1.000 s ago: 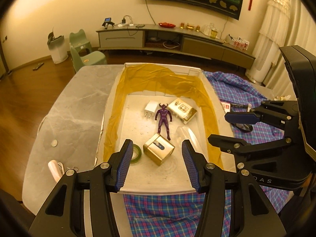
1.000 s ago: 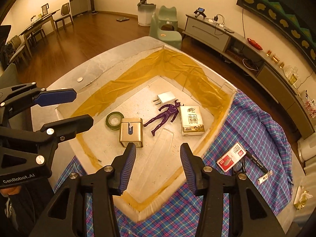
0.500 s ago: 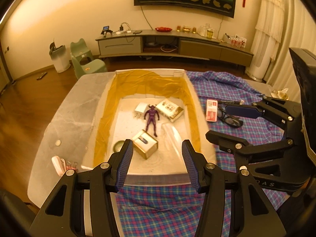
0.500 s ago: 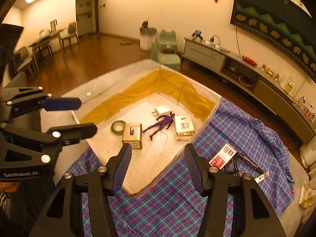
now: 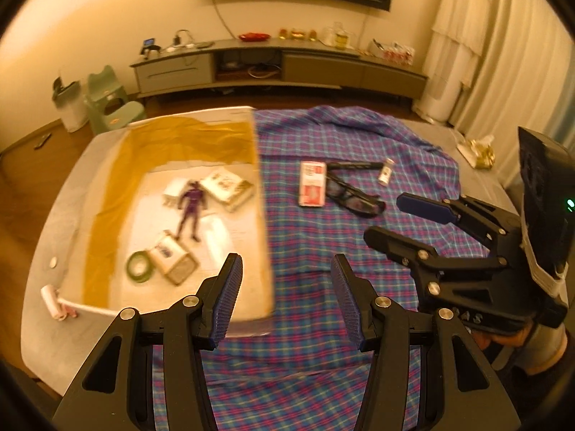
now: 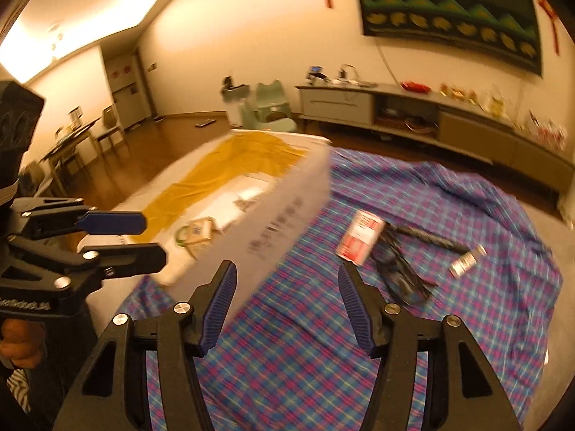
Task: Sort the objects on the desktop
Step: 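Withdraw both tools from the bin back over the plaid cloth, then grasp the red staple box with the left tool while the right grasps the sunglasses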
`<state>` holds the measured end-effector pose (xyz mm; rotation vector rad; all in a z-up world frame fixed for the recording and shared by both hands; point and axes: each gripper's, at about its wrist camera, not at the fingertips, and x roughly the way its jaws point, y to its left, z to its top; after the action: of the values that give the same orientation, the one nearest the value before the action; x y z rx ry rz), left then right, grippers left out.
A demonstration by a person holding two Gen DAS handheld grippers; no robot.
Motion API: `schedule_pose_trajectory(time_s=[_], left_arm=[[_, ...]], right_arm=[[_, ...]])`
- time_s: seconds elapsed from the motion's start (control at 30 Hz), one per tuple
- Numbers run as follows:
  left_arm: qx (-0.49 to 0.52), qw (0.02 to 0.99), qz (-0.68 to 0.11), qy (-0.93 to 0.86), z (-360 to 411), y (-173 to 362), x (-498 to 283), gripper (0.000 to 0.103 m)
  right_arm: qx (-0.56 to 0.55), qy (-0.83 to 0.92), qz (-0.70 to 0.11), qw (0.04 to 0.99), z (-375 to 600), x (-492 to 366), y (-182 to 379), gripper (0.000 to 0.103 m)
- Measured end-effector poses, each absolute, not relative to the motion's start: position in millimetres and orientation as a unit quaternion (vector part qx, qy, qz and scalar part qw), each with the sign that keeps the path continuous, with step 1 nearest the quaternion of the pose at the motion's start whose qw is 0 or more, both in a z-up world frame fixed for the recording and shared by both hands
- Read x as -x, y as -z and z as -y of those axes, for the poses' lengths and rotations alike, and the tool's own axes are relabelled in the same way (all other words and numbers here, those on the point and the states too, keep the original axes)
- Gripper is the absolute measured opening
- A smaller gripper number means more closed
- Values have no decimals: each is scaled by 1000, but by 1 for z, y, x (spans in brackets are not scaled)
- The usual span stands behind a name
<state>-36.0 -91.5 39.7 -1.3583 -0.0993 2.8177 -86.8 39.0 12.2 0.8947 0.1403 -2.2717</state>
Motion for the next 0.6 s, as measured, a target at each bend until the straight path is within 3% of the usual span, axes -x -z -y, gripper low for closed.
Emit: schedule_pose_trajectory(time_s=[0.27, 0.6], left_arm=[[467, 26, 21, -884, 46, -19, 101, 54], [501, -24, 34, -865, 41, 40, 192, 54]], right_arm=[[-395, 873, -61, 279, -82, 150, 32, 61], [-435, 853, -106, 268, -73, 227, 82, 62]])
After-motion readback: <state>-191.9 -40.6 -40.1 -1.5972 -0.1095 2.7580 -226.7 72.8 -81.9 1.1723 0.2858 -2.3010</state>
